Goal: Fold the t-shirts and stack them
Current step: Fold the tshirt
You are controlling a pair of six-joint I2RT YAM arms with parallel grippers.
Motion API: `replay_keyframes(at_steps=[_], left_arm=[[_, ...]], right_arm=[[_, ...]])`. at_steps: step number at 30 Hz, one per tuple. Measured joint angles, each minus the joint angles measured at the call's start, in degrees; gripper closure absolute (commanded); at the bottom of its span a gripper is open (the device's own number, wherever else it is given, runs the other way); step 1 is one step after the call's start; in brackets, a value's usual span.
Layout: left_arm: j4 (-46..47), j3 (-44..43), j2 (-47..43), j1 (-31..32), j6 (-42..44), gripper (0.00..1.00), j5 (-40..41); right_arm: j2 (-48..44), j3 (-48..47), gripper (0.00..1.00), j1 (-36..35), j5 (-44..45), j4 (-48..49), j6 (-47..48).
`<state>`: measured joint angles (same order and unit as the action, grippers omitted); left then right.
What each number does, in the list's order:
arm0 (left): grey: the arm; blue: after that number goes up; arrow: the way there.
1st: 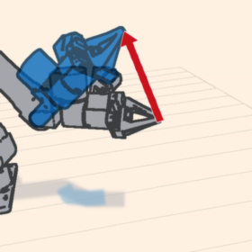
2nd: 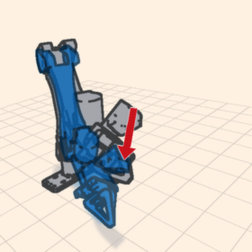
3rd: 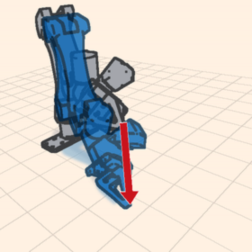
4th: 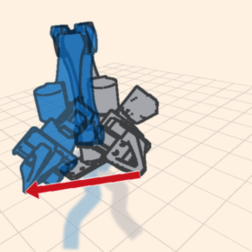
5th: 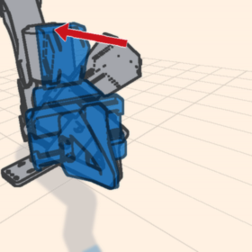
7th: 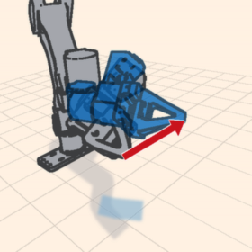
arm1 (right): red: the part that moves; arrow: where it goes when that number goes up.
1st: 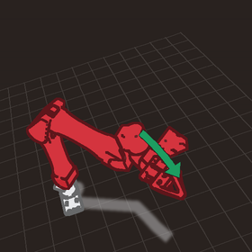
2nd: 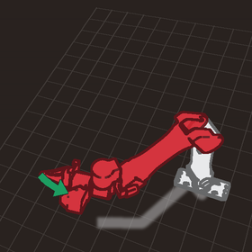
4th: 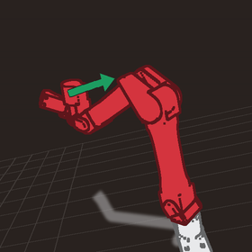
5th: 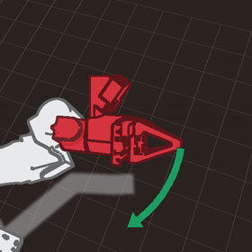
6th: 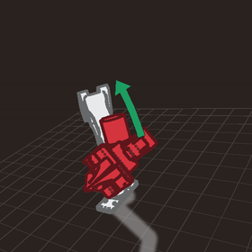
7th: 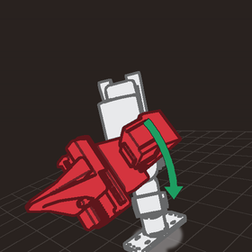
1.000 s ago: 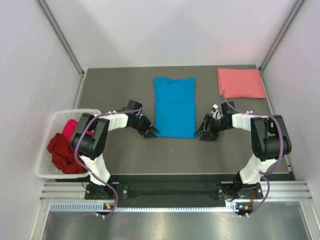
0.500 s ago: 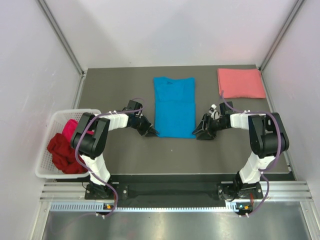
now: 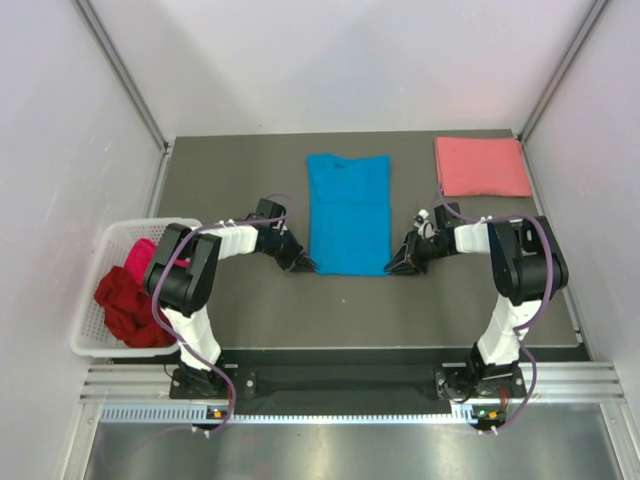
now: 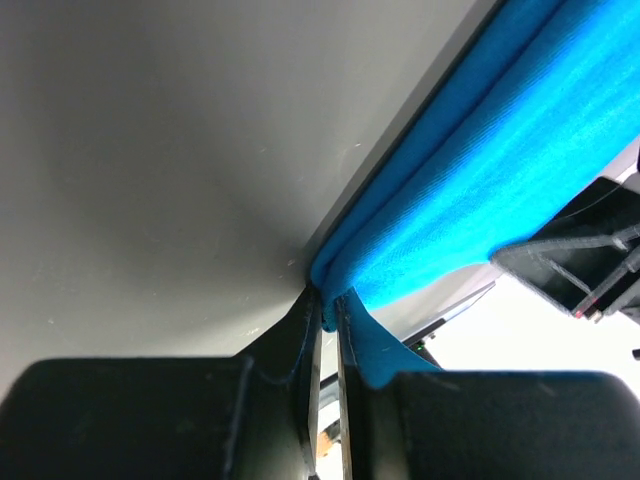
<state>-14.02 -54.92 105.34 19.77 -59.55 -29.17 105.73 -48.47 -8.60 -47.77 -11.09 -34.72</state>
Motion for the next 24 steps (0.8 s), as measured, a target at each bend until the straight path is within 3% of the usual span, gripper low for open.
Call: replay_keyframes(at_steps=[3, 9, 13, 24], left_arm=[[-0.90, -0.74, 0.35, 0.00, 1.51, 1.00, -0.15], [-1.92, -1.29, -0.33, 0.76, 5.99, 1.00, 1.53], [-2.21, 0.92, -4.00, 3.02, 8.79, 1.00, 6.71], [-8.22, 14.64, -22.62, 18.01, 6.73, 1.00, 18.27]], right_arm=[[0.92, -0.39, 1.00, -0.11, 0.79, 0.31, 0.37], [-0.07, -0.28, 1.00, -0.72, 2.16, 0.17, 2.45], [-4.42, 2.21, 1.00, -1.92, 6.58, -0.20, 4.50], [-26.01, 22.25, 1.00, -8.98, 12.24, 0.28, 2.69]])
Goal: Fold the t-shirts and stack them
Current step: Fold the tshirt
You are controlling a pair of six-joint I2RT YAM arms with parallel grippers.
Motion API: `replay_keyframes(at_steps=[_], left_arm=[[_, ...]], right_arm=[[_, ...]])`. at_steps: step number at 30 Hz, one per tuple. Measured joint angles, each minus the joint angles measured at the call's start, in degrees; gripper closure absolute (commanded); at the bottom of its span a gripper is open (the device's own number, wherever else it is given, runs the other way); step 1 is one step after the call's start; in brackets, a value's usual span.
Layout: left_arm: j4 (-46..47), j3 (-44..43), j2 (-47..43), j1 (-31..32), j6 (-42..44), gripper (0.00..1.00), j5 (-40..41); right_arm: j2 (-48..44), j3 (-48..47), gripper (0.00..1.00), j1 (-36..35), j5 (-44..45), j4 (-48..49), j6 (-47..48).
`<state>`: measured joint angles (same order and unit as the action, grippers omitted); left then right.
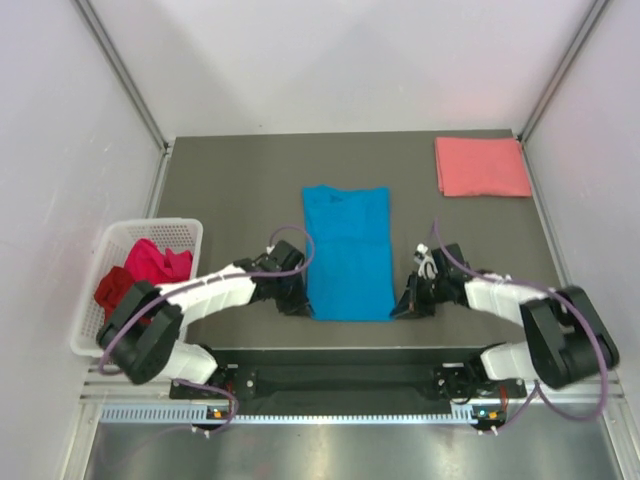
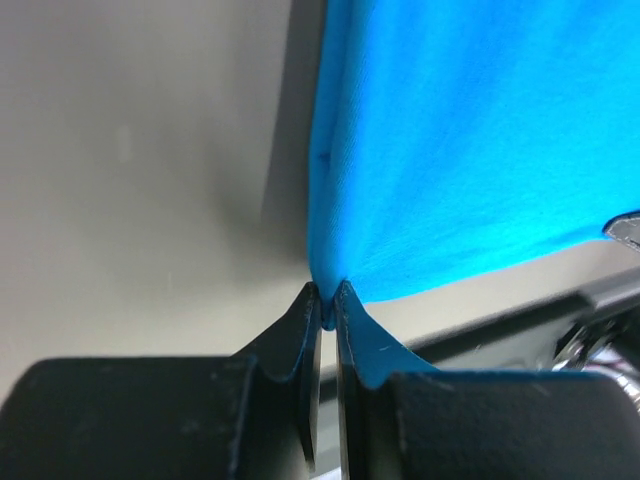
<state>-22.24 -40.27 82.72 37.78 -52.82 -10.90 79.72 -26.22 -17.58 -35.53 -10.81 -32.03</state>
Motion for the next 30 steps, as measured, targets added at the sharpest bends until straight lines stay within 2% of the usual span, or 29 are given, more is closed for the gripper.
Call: replay_keyframes(at_steps=[5, 10, 16, 20, 22, 30], left_arm=[[-2.93, 5.84, -9.94, 7.65, -5.92, 1.00, 3.04], [-6.88, 8.50, -19.39, 15.85, -12.41, 1.00, 6.21], [-12.02, 6.97, -22.21, 20.65, -16.98, 1.00, 9.18], [-16.68, 0.15, -21.35, 20.17, -17.03, 1.00, 12.76], [-19.10, -4.50, -19.87, 17.75, -15.63, 1.00, 13.51], [-21.92, -23.10, -5.75, -3.15, -2.19, 1.00, 10.49]], right_arm=[[-14.14, 7.67, 1.00, -5.75, 2.45, -2.54, -3.56], [-28.79, 10.58, 1.00, -9.25, 4.70, -9.05, -6.23], [-38.38, 10.01, 1.00, -10.43, 5.92, -18.12, -7.67], [-34.29, 3.52, 1.00, -10.43, 7.52, -22.75, -6.97], [-29.31, -2.16, 1.00, -10.38, 8.79, -23.65, -5.77], [-6.67, -27.52, 1.00, -6.01, 9.90, -24.41, 0.79]])
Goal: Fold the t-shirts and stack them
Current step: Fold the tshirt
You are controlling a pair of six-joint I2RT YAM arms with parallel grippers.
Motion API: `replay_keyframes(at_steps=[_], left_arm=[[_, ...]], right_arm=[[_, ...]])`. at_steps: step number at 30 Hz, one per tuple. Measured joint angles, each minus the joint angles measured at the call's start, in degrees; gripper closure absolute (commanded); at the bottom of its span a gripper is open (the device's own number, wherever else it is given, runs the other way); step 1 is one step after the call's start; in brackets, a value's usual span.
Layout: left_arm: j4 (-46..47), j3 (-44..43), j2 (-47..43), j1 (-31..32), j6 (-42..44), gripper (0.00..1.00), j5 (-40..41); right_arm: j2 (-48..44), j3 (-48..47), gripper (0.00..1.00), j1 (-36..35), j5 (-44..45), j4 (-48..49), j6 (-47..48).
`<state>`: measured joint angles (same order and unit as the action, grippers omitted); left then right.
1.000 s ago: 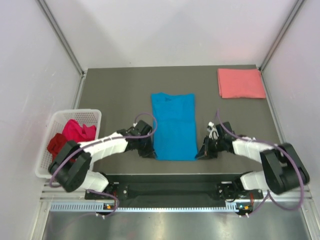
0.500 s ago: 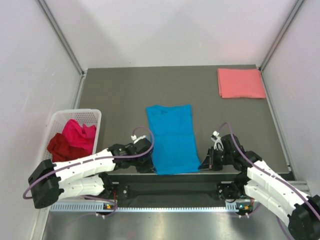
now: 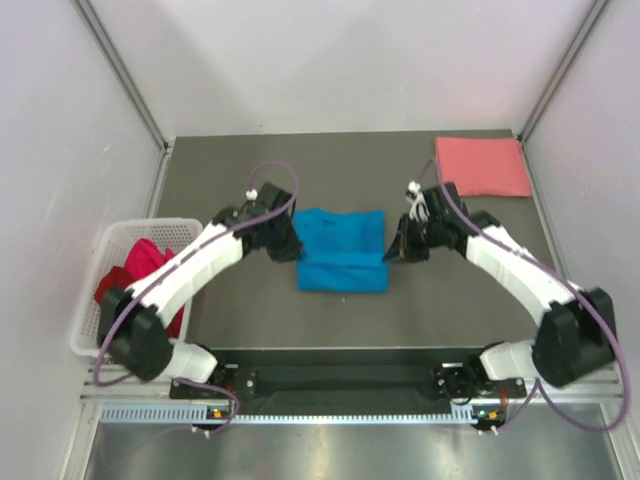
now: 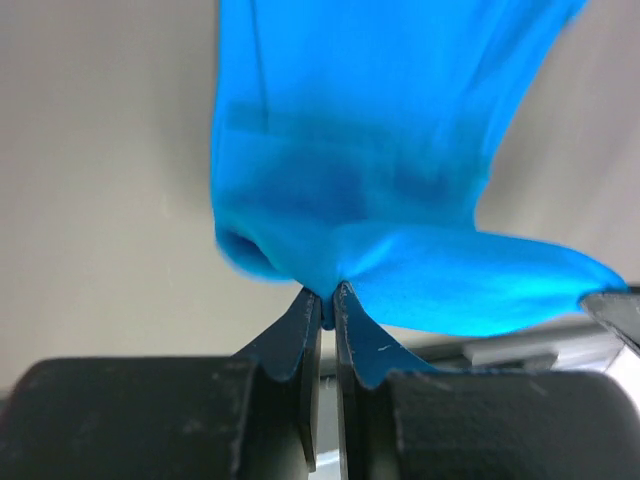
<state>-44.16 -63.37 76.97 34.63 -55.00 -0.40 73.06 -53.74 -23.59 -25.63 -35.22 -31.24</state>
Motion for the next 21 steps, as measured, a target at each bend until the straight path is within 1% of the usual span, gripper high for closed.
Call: replay_keyframes(at_steps=[4, 9, 11, 16, 21], left_arm=[[-0.31, -11.41, 12.22, -5.55, 7.04, 1.00, -2.16], [-0.50, -22.18, 23.80, -9.51, 13.07, 1.00, -4.61], [-0.61, -26.03, 27.63, -10.86, 14.67, 1.00, -5.46], [-0.44, -35.41, 36.52, -13.84, 16.98, 1.00, -7.93], [-0.52, -41.51, 43.78, -15.52, 18.10, 1.00, -9.92]], right_arm=[[11.39, -10.78, 1.00, 2.67, -0.44, -0.28, 3.04], [23.78, -23.41, 1.00, 5.33, -1.31, -2.25, 5.31], [28.59, -28.85, 1.00, 6.34, -1.84, -2.95, 6.12], [37.68, -38.97, 1.00, 8.07, -3.02, -4.13, 7.32], [45.24, -46.21, 1.00, 9.64, -4.83, -5.44, 7.72]])
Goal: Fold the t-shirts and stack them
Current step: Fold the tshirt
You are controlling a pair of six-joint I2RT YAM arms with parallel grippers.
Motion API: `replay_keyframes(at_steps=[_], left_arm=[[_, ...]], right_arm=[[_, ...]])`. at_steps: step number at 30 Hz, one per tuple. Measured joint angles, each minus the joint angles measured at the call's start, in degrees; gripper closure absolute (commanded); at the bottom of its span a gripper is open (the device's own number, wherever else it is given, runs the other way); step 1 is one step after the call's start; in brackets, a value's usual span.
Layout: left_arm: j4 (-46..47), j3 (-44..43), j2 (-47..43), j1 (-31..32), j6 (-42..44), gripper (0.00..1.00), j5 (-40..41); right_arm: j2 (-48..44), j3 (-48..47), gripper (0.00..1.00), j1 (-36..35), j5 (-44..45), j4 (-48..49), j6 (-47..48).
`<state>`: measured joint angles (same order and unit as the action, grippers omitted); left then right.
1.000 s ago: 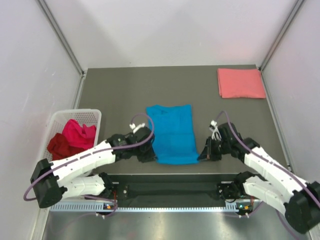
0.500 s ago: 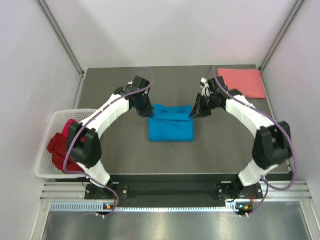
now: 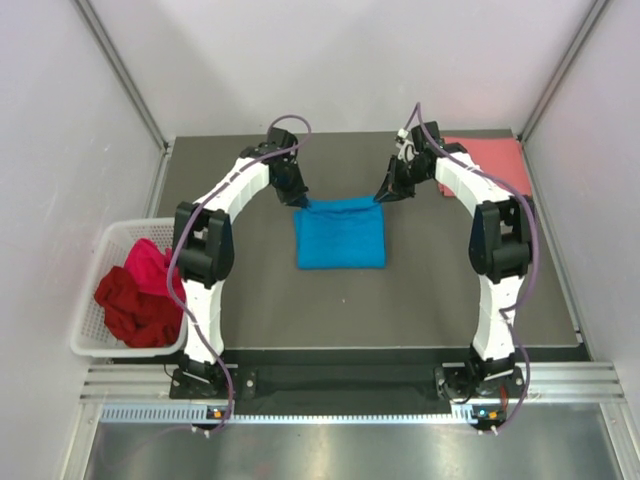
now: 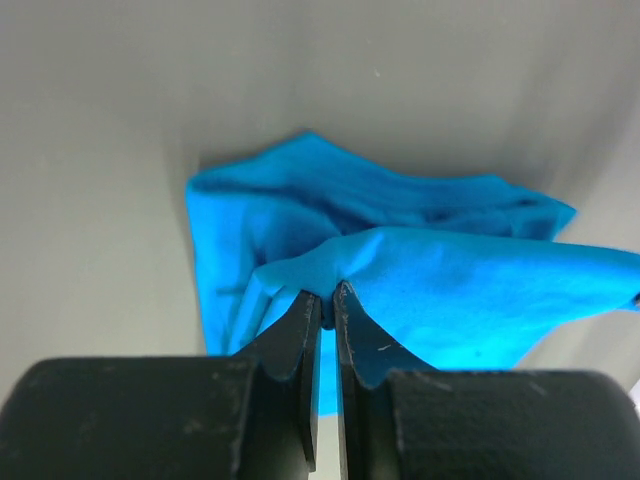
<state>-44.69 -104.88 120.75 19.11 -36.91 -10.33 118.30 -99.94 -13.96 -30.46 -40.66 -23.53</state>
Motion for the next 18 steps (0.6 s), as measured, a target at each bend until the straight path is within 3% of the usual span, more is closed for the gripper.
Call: replay_keyframes(at_steps=[16, 18], left_arm=[[-0.22, -5.40, 8.22, -2.45, 0.87, 1.00, -2.27], [-0.26, -5.64, 8.22, -2.64, 0.85, 1.00, -2.27]], right_arm=[[14.64, -10.99, 0.86, 2.40, -6.10, -0.81, -1.27], [15.43, -11.93, 0.76, 2.43, -6.49, -0.85, -1.84]])
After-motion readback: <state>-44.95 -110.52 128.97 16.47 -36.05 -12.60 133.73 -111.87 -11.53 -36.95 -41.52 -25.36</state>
